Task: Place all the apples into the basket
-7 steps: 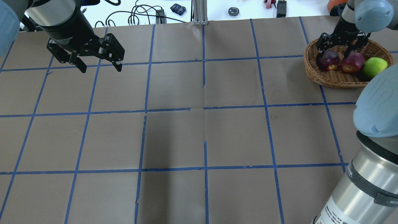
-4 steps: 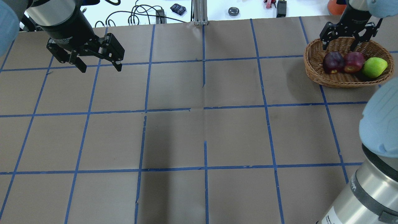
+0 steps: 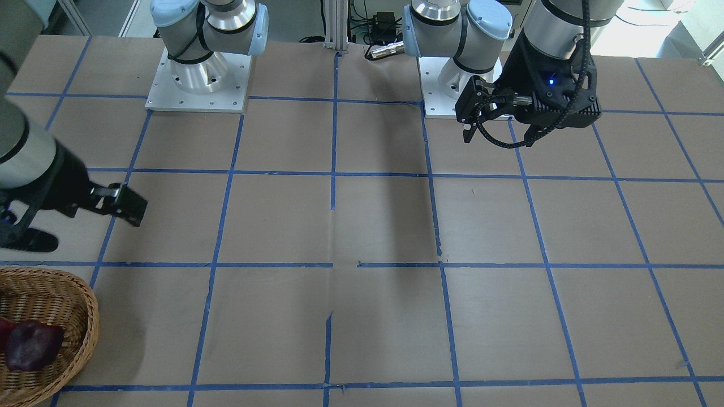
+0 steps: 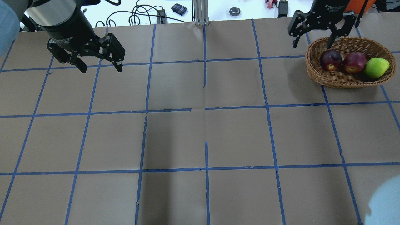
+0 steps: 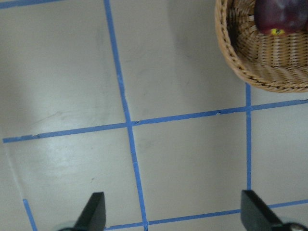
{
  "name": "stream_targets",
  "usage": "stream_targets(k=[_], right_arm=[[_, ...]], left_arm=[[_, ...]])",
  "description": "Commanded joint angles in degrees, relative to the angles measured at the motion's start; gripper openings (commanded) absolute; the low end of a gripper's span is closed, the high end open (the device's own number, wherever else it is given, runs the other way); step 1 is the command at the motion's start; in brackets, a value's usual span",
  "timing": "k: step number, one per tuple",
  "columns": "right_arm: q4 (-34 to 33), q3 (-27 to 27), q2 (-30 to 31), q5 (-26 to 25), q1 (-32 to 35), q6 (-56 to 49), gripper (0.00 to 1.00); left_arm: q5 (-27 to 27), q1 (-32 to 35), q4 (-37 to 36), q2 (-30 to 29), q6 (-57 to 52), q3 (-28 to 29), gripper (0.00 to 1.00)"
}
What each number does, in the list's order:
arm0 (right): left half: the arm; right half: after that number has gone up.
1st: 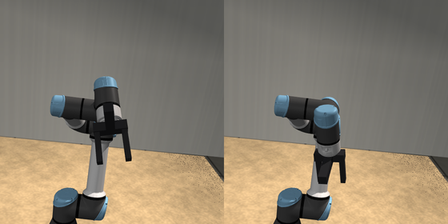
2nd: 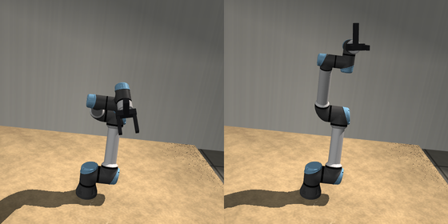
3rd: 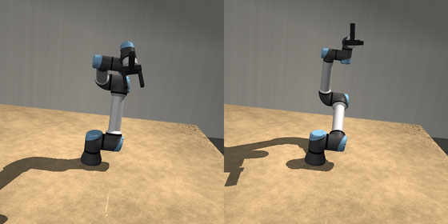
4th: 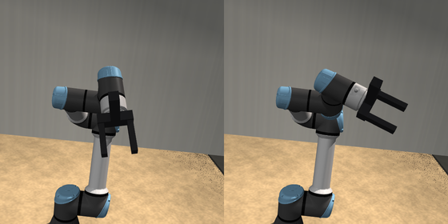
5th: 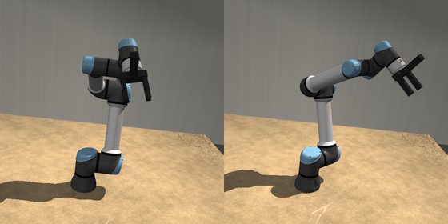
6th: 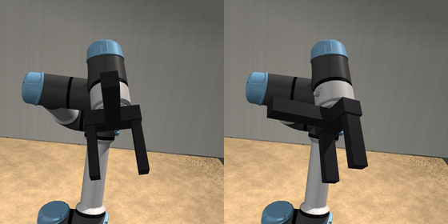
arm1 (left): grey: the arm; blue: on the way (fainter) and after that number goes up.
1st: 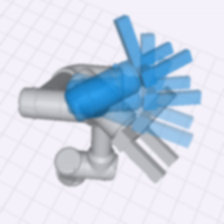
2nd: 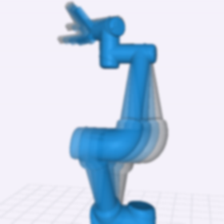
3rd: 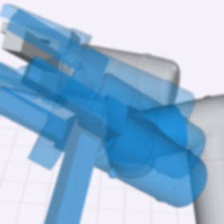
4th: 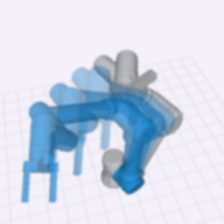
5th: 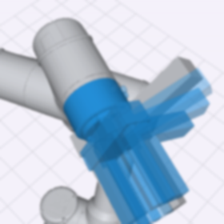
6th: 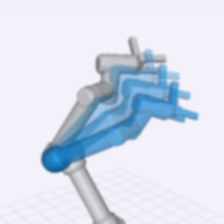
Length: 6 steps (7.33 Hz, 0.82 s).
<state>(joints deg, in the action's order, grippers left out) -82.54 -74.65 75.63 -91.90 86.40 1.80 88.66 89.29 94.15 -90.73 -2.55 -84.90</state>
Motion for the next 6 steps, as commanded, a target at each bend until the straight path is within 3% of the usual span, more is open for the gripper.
stream_targets(k=[1, 3, 6], right_arm=[[0.72, -6.89, 8.01, 0.14, 5.61, 0.22, 1.00], [-0.24, -12.78, 12.50, 2.16, 4.75, -0.22, 1.00], [0.37, -11.85, 13.67, 2.60, 0.80, -2.68, 1.00]], left_arm=[[0.02, -0.08, -0.02, 0.03, 0.00, 0.00, 1.00], [0.02, 0.01, 0.07, 0.03, 0.00, 0.00, 1.00], [0.11, 0.01, 0.34, 0.11, 0.00, 0.00, 1.00]])
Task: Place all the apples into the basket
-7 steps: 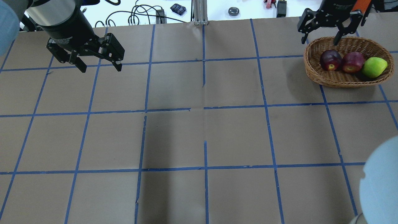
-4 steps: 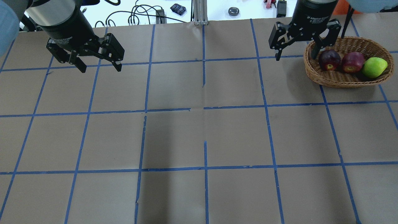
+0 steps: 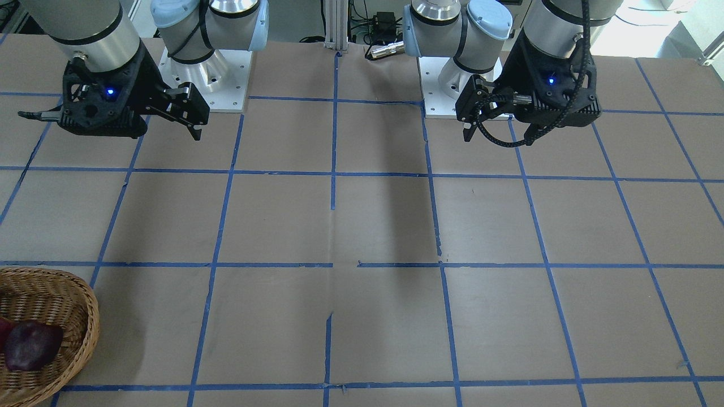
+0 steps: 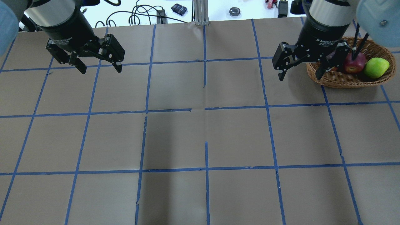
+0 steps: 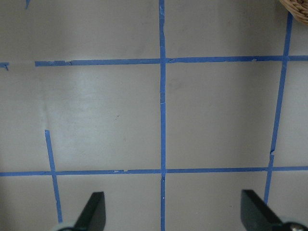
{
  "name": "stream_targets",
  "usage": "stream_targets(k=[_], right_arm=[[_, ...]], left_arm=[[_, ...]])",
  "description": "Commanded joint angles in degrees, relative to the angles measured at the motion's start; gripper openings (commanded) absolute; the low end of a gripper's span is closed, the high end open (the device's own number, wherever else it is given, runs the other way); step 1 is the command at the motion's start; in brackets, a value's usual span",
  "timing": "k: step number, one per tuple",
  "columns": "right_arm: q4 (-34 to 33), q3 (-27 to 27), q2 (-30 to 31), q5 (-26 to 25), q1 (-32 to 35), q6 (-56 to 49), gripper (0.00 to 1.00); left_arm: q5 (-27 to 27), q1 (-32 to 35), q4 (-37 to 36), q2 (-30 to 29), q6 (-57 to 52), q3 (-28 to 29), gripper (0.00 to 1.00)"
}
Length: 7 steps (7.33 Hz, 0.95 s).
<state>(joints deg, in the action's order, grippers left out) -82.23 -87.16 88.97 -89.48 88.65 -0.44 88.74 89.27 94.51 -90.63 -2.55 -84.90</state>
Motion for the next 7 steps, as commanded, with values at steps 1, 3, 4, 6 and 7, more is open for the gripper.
stream_targets(k=[1, 3, 4, 6, 7], right_arm=[[0.14, 1.03, 0.50, -0.08, -1.29, 0.25, 1.00], [0.41, 0.94, 0.50, -0.26, -1.20, 0.26, 1.00], [0.23, 0.85, 0.59, -0.61, -1.11, 0.26, 1.00], [0.14, 0.85, 0.68, 0.00, -0.85, 0.26, 1.00], [0.32, 0.77, 0.68, 0.09, -0.85, 0.17, 1.00]], left_arm=[[0.03, -0.15, 0.06, 0.02, -0.09, 0.00, 1.00], [0.03, -0.15, -0.11, 0.02, -0.09, 0.00, 1.00], [0.03, -0.23, -0.02, 0.02, -0.09, 0.00, 1.00], [0.03, -0.23, -0.11, -0.07, -0.09, 0.00, 1.00], [0.12, -0.06, 0.32, 0.02, 0.00, 0.00, 1.00]])
